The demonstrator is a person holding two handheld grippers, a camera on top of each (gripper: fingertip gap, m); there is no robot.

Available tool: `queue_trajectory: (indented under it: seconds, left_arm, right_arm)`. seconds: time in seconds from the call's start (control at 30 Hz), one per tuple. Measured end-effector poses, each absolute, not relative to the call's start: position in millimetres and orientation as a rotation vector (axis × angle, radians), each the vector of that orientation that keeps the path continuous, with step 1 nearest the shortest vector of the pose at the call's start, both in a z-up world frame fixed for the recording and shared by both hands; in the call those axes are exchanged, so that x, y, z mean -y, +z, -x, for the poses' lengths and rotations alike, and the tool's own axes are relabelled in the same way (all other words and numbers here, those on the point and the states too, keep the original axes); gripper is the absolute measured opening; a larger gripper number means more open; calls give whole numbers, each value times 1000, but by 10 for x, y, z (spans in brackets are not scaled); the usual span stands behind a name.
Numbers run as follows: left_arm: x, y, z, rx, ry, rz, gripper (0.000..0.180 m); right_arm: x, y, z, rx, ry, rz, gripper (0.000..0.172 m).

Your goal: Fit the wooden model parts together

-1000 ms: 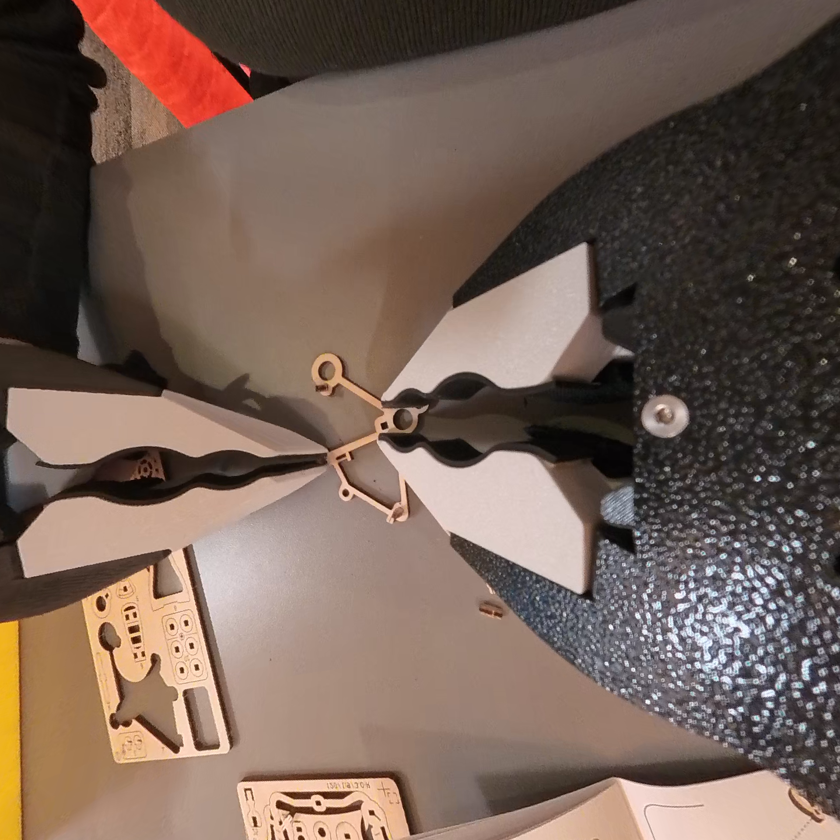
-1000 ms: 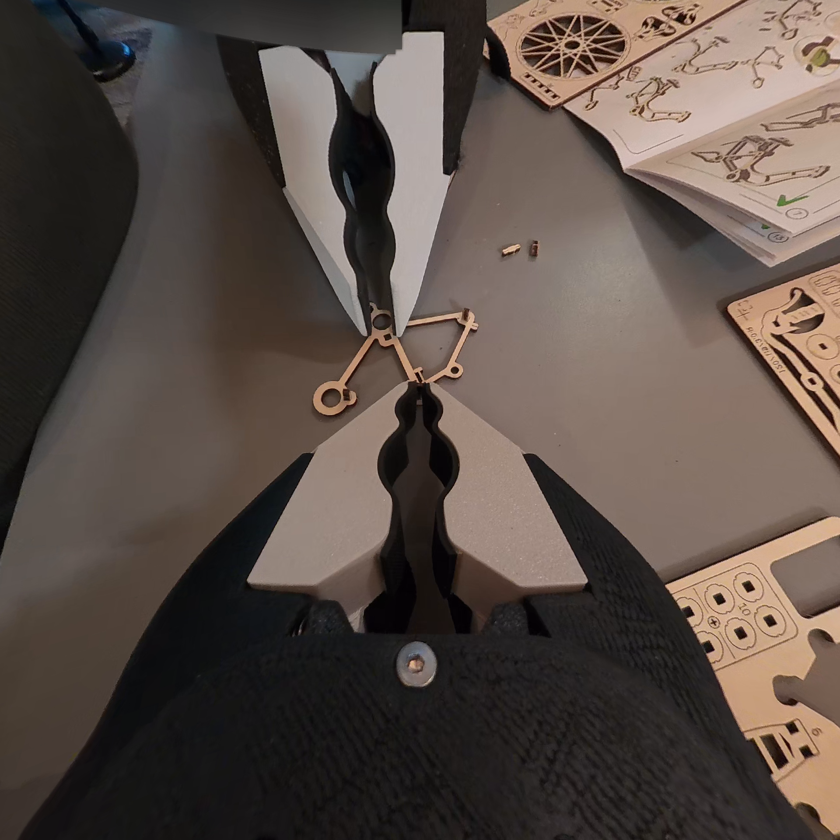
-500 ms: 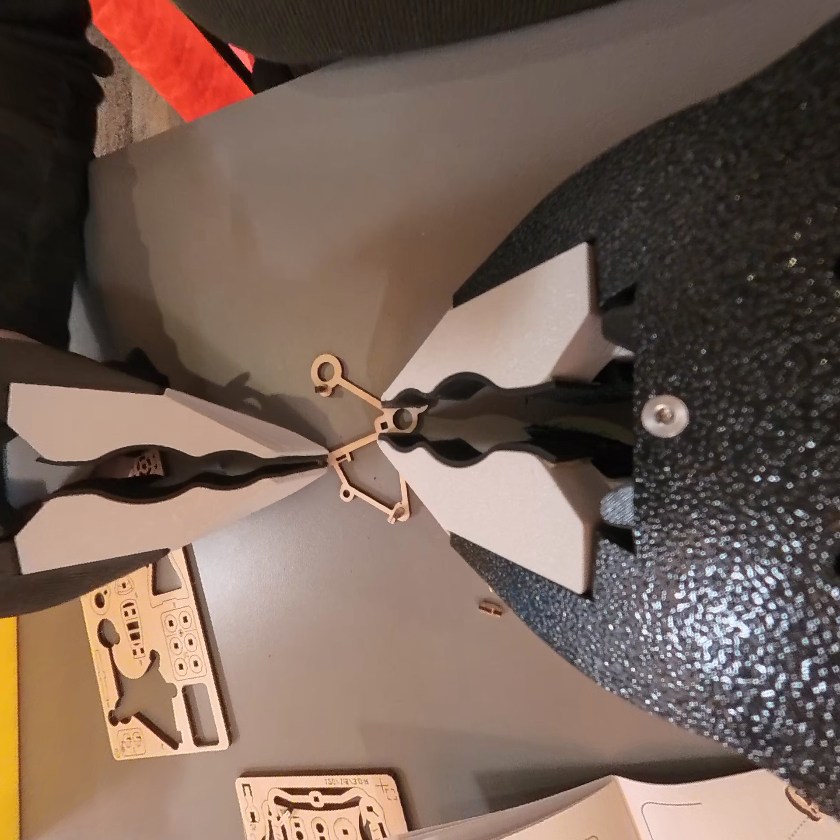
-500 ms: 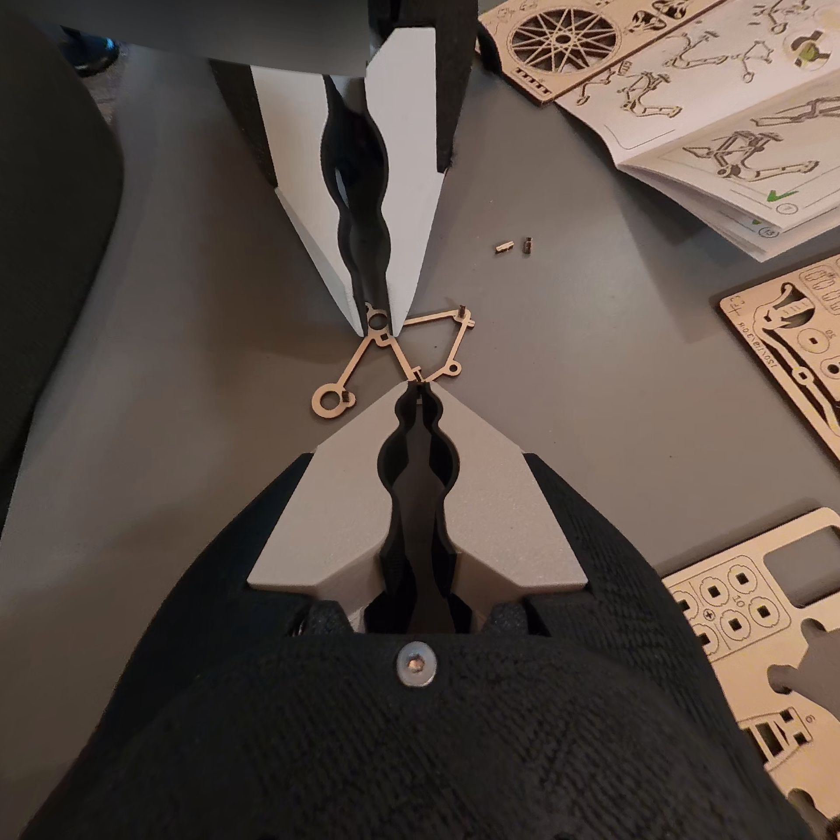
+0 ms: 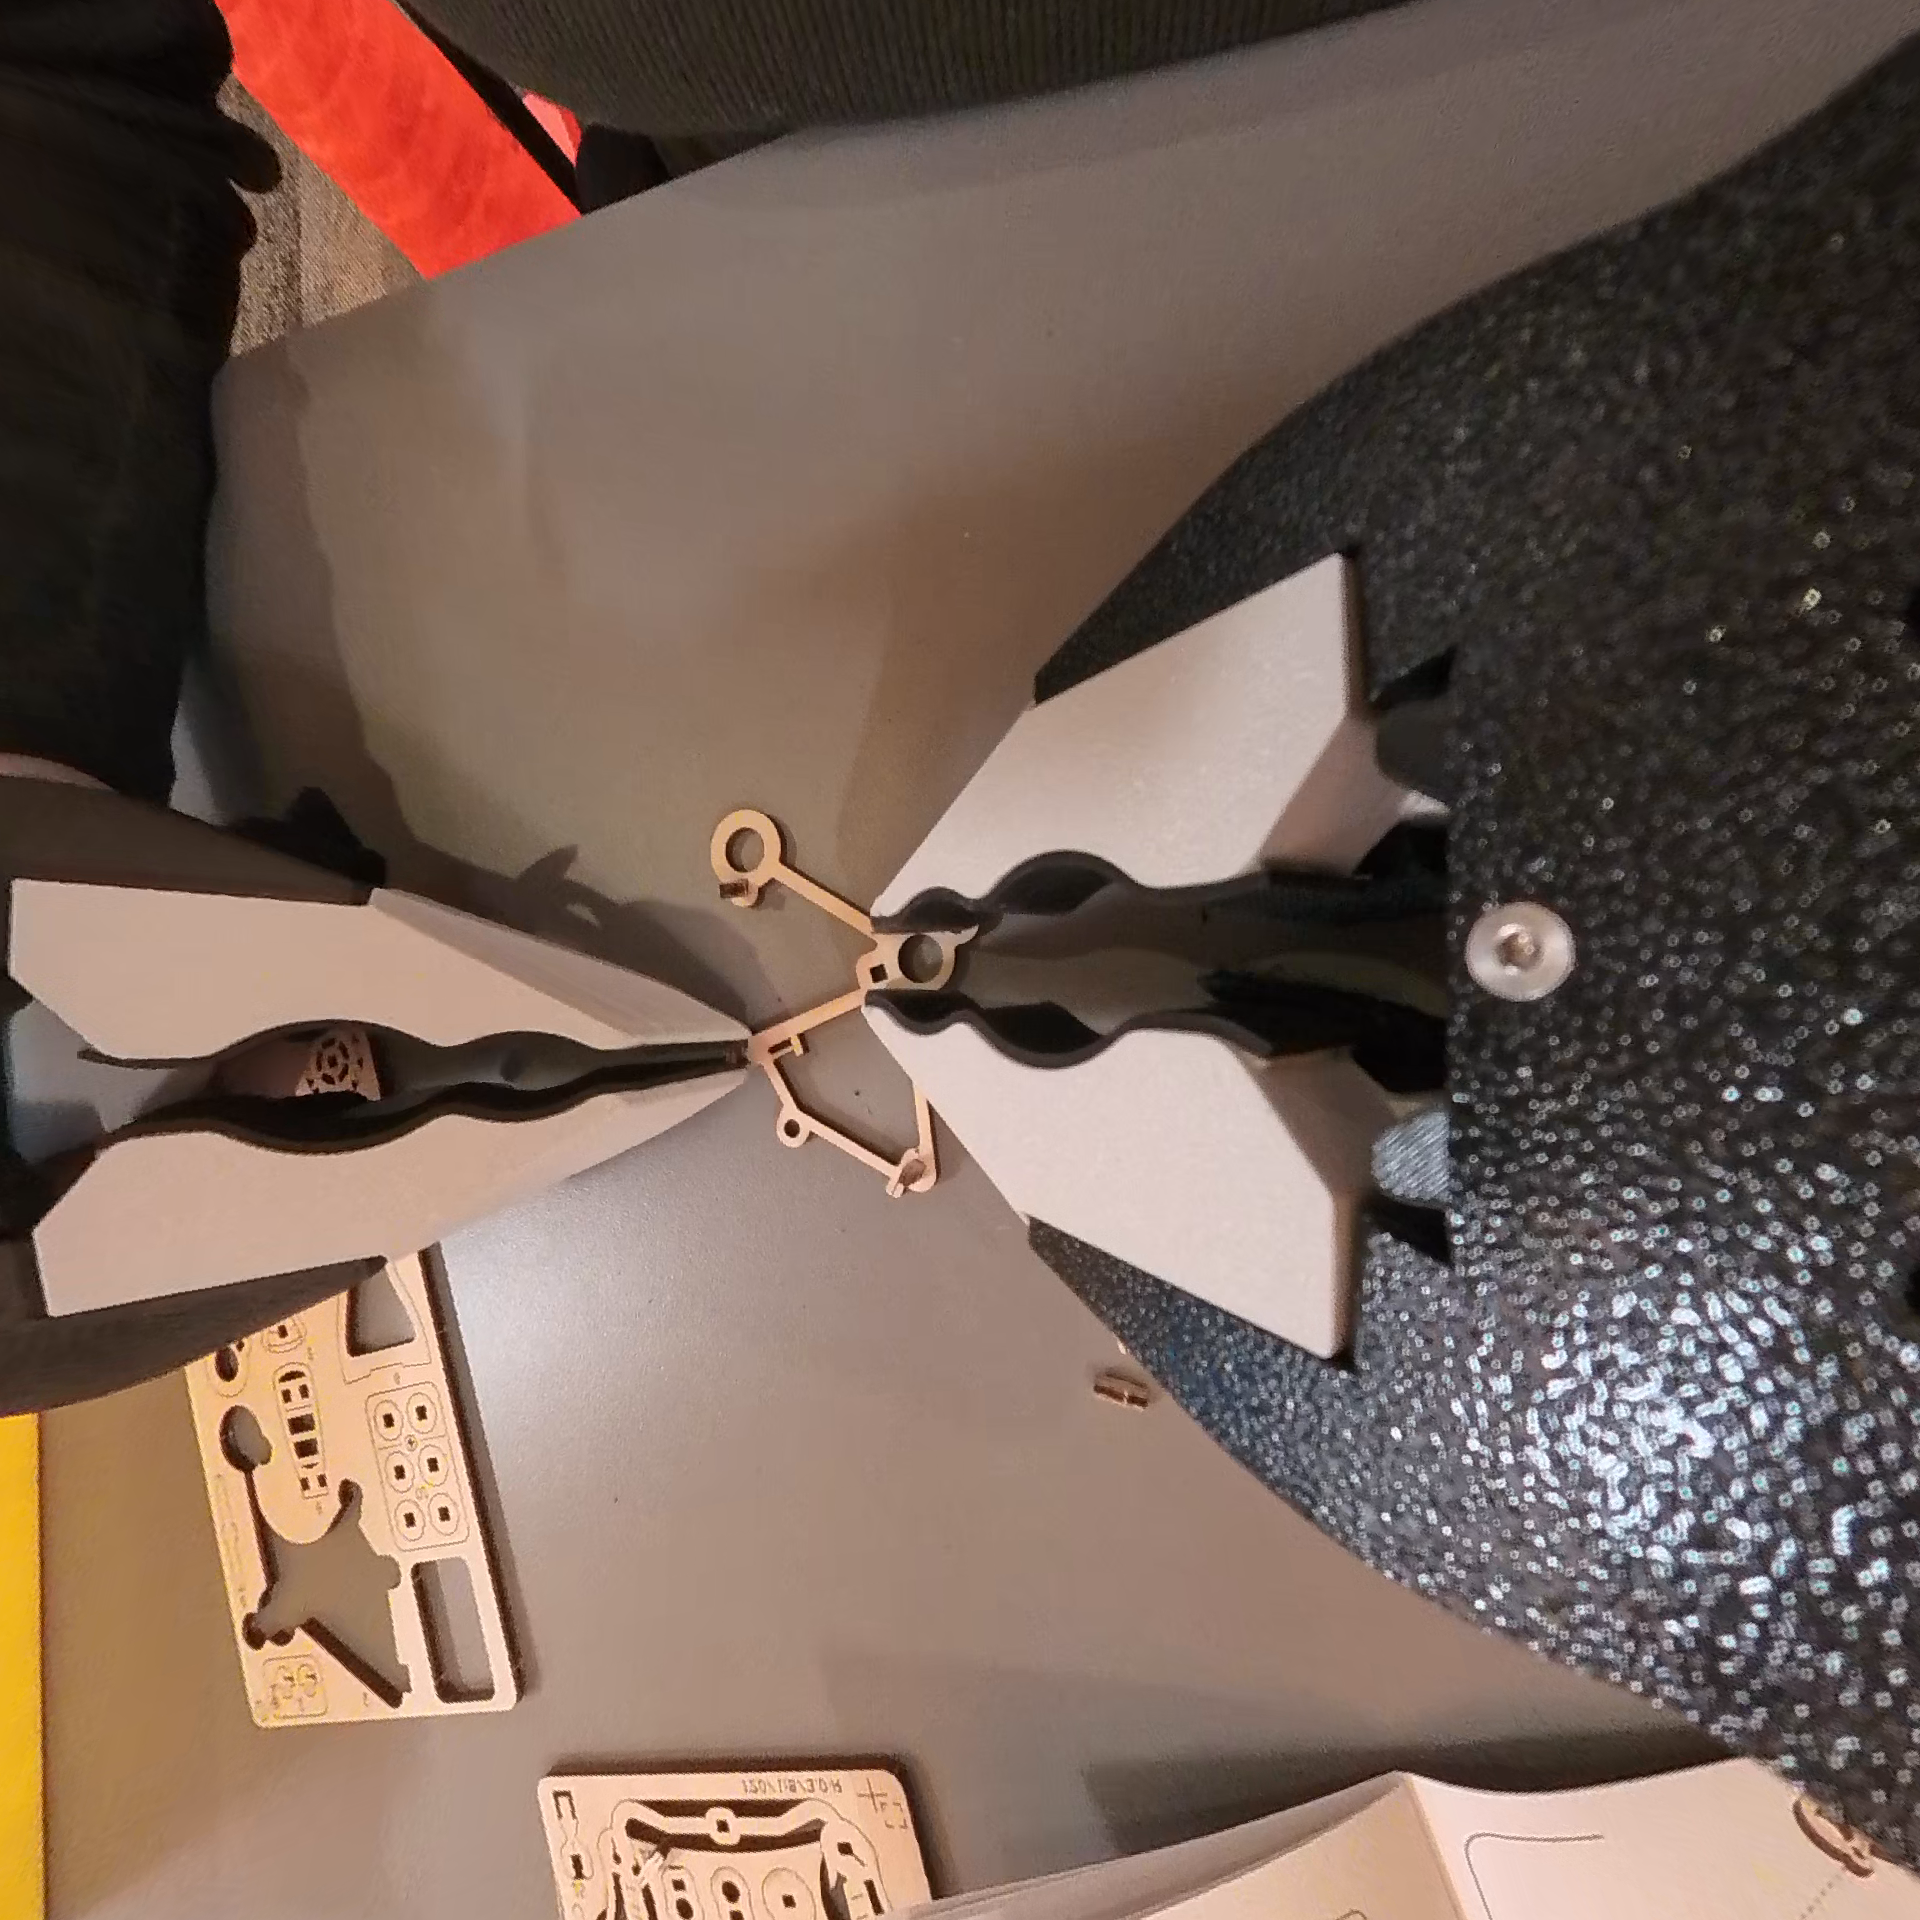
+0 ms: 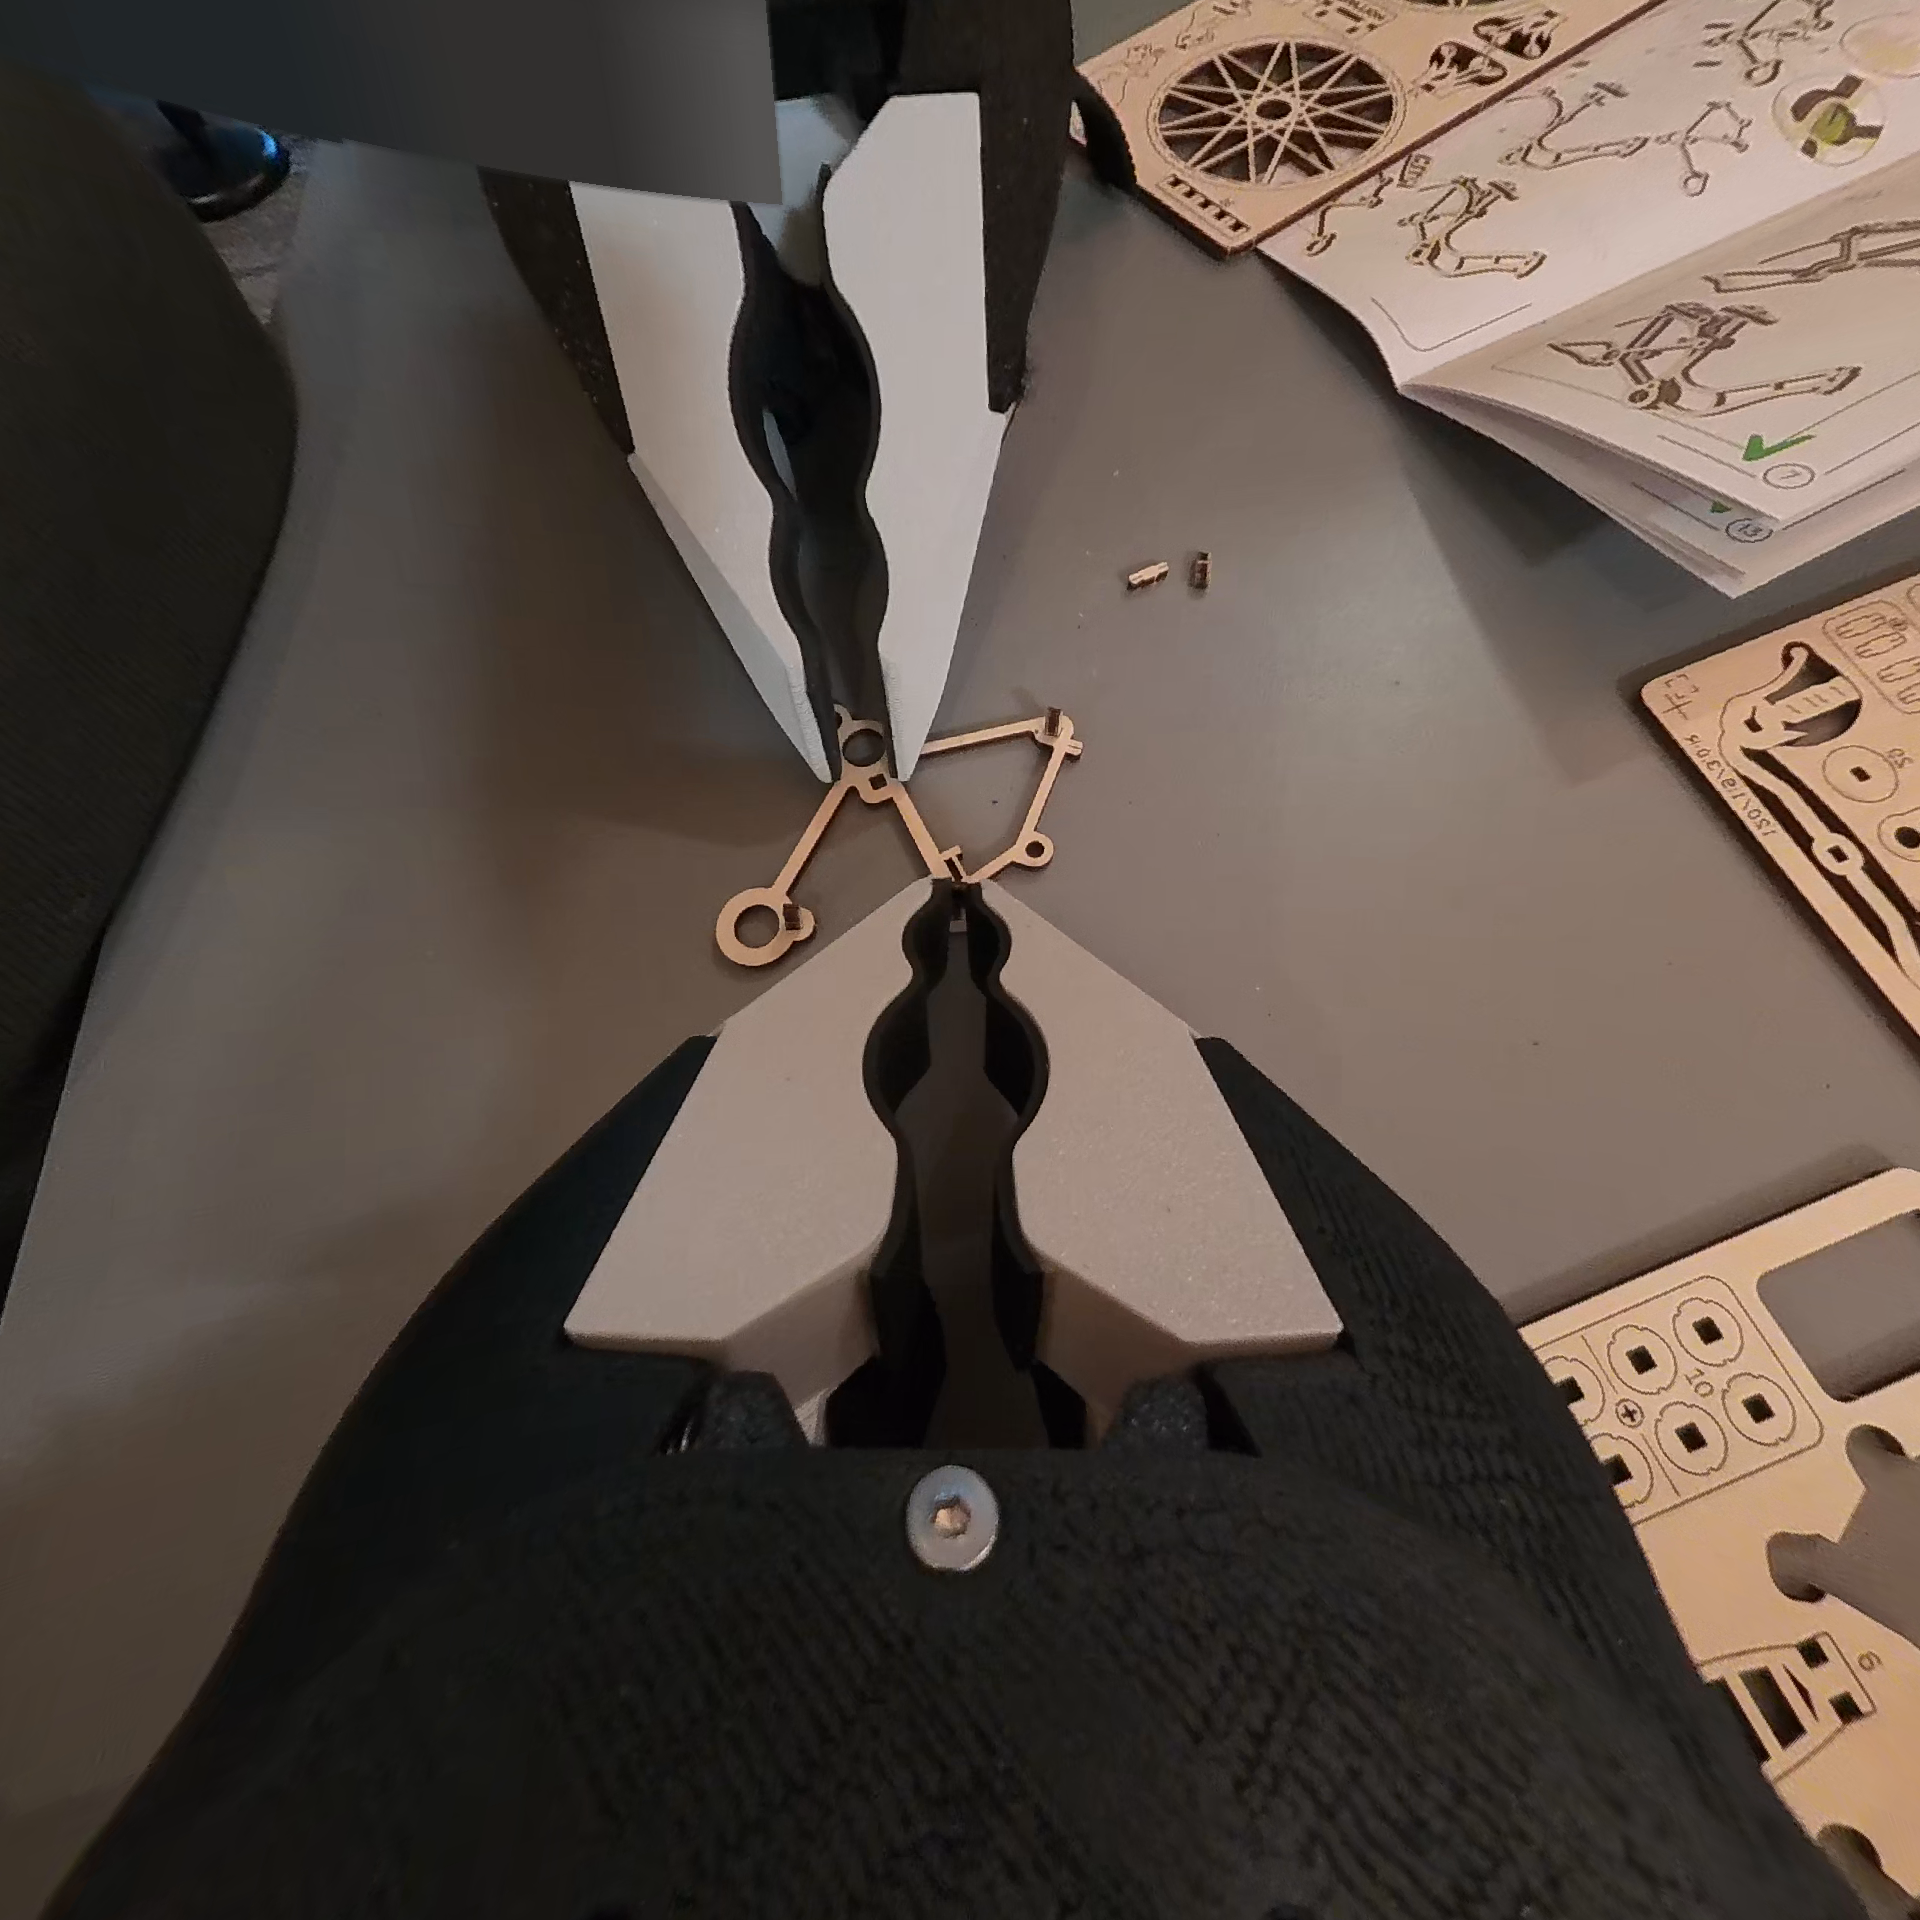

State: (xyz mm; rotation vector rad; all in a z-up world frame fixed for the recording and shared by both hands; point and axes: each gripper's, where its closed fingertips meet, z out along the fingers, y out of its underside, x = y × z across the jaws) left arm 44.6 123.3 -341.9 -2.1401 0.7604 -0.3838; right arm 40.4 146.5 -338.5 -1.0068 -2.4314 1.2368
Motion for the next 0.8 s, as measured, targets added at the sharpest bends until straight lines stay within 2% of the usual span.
queue_trajectory:
  seconds: [0.33,0.53,0.8]
  left_arm:
    - [-1235,-3421,-444,-760,-383,2140,8]
    - [-1236,-3422,-443,-760,-383,2140,8]
    - [-1237,-3425,-443,-736,-385,2157,9]
  right_arm:
    - [-1465,-3391,-400,2437,1241,1021,11]
    - [-1468,-3353,-393,2415,1269,1017,2]
    - [-1464,-3362,-409,2428,1210,935,2]
